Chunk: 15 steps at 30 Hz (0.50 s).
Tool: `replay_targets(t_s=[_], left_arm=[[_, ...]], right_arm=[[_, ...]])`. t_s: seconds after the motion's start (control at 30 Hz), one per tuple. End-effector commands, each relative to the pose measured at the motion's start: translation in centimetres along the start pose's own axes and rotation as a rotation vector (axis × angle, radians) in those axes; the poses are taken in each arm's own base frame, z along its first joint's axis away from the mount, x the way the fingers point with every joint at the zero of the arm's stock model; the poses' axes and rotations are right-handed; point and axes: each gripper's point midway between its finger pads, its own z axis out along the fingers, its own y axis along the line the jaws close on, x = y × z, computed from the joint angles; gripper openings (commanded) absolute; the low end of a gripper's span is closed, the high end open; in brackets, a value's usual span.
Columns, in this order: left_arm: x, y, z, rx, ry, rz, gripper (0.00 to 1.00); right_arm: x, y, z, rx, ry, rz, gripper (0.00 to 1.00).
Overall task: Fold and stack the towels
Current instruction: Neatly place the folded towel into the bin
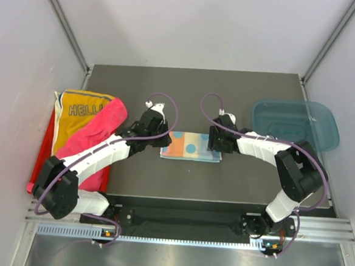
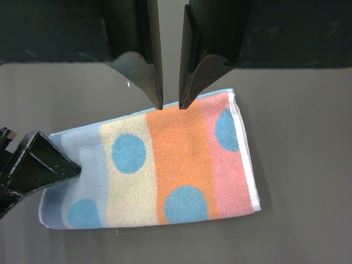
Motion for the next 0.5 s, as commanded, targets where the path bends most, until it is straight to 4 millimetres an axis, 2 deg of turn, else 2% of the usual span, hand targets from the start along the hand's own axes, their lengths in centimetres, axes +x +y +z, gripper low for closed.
replay_targets(t_s=[0.0,0.1,0.17,0.2,0.3,0.37,0.4,0.47], left_arm=[[-1.4,-1.0,-1.3,0.044,-0.061,-0.003,0.23],[-1.8,-1.3,-2.2,0.055,-0.078,0.0,0.23],[-2.1,-1.5,-2.9,0.067,-0.09,-0.002,0.23],[-2.2,-1.6,-3.3,0.07,-0.093,-0.001,0.23],[-2.9,-1.9,-4.6,0.088,-0.12,0.001,0.23],[-3.3,-2.1,-5.7,0.098,-0.136,0.003,0.23],[-3.5,-2.4,-6.3,0.11,-0.144,0.004,0.23],[-4.0,-2.6,-7.6,0.125,-0.166,0.008,0.23]], right_arm=[[0.1,0.6,0.3,0.027,0.005,-0.007,0.57],[0.7,0.5,0.7,0.046,0.015,-0.012,0.54],[1.0,0.6,0.8,0.062,0.025,-0.023,0.46],[1.0,0.5,0.8,0.071,0.027,-0.026,0.42],[1.2,0.5,0.8,0.098,0.043,-0.048,0.17],[0.8,0.5,0.7,0.111,0.037,-0.055,0.09],[0.7,0.4,0.5,0.12,0.04,-0.062,0.01],[0.0,-0.1,0.1,0.154,0.018,-0.073,0.0]])
